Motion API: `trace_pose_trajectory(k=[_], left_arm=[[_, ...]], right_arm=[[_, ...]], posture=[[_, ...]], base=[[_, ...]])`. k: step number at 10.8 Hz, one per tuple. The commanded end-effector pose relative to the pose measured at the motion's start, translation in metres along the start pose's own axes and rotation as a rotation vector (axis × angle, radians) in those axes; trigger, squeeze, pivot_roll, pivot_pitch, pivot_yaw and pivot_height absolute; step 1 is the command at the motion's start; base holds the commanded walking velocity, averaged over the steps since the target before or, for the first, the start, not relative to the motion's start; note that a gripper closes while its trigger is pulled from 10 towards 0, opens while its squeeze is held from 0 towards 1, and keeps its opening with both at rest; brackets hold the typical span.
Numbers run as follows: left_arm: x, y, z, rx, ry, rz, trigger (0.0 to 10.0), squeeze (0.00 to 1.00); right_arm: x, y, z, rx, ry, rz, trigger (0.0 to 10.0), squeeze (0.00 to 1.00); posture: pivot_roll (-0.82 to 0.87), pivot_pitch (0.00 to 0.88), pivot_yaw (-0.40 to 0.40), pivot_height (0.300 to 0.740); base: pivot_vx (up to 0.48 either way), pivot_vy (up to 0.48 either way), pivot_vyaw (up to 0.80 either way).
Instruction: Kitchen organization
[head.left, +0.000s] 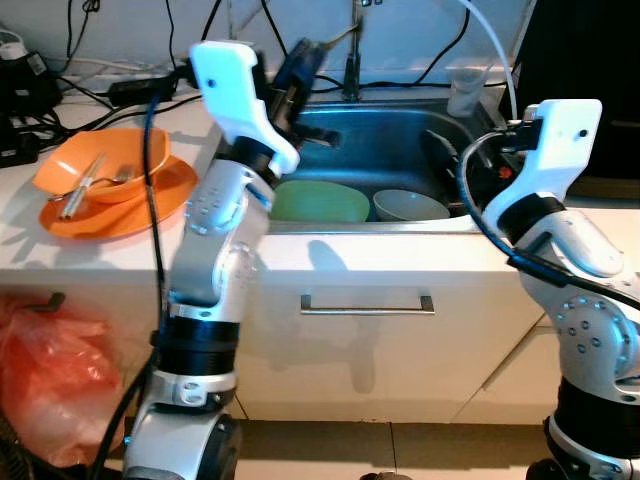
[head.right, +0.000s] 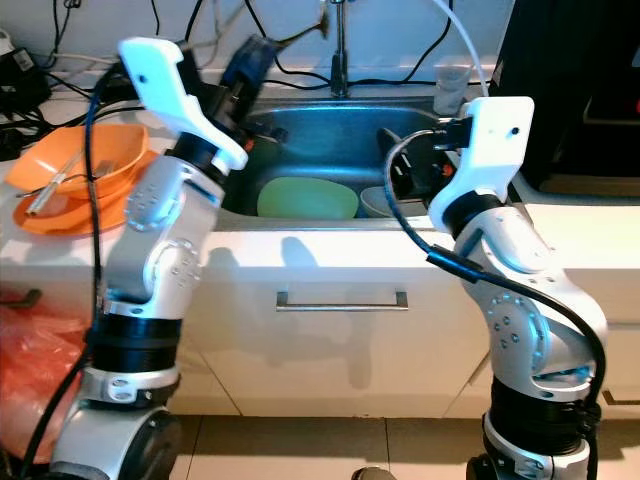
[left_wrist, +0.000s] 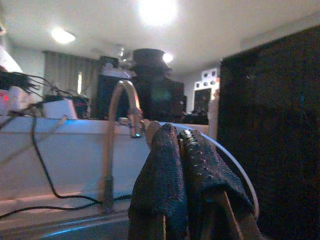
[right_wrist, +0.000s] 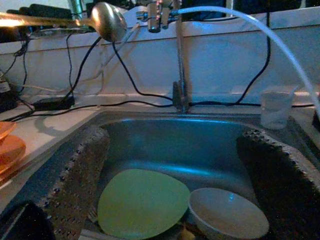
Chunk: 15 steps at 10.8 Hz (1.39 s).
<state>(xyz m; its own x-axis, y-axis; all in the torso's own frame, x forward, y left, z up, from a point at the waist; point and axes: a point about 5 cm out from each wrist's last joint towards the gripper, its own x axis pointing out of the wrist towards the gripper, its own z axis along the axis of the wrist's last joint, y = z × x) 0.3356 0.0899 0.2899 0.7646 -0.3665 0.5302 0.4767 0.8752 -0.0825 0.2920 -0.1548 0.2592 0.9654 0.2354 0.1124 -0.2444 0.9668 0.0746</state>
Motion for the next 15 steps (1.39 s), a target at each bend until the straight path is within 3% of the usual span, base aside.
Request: trace_pose_trajectory(k=[1, 5, 11, 15], left_arm=[[0.0041, 0.0014, 0.0059, 0.0, -0.013, -0.001, 0.0, 0.0], [0.0069, 0.0026, 0.0076, -0.011, -0.014, 0.007, 0.0, 0.0], [0.0068, 0.003, 0.0062, -0.01, 0.003, 0.015, 0.0, 0.0], [0.0039, 0.0013, 0.0039, -0.025, -0.002, 0.011, 0.0, 0.0]], right_arm=[[0.0006, 0.0017, 0.0, -0.009, -0.009, 0.003, 10.0, 0.0], [0.0025, 0.0011, -0.0011, -0.025, -0.018, 0.006, 10.0, 0.0], [0.0046, 0.0012, -0.0038, -0.026, -0.018, 0.007, 10.0, 0.0], [0.0055, 0.0015, -0.0046, -0.028, -0.017, 0.01, 10.0, 0.0]], posture=[[-0.14, 0.0, 0.083, 0.74], [-0.14, 0.0, 0.079, 0.74], [-0.14, 0.0, 0.074, 0.74], [-0.14, 0.0, 0.072, 0.74]], base=[[0.0, 0.0, 0.0], [0.231, 0.0, 0.0], [0.336, 0.212, 0.0], [0.0, 0.0, 0.0]])
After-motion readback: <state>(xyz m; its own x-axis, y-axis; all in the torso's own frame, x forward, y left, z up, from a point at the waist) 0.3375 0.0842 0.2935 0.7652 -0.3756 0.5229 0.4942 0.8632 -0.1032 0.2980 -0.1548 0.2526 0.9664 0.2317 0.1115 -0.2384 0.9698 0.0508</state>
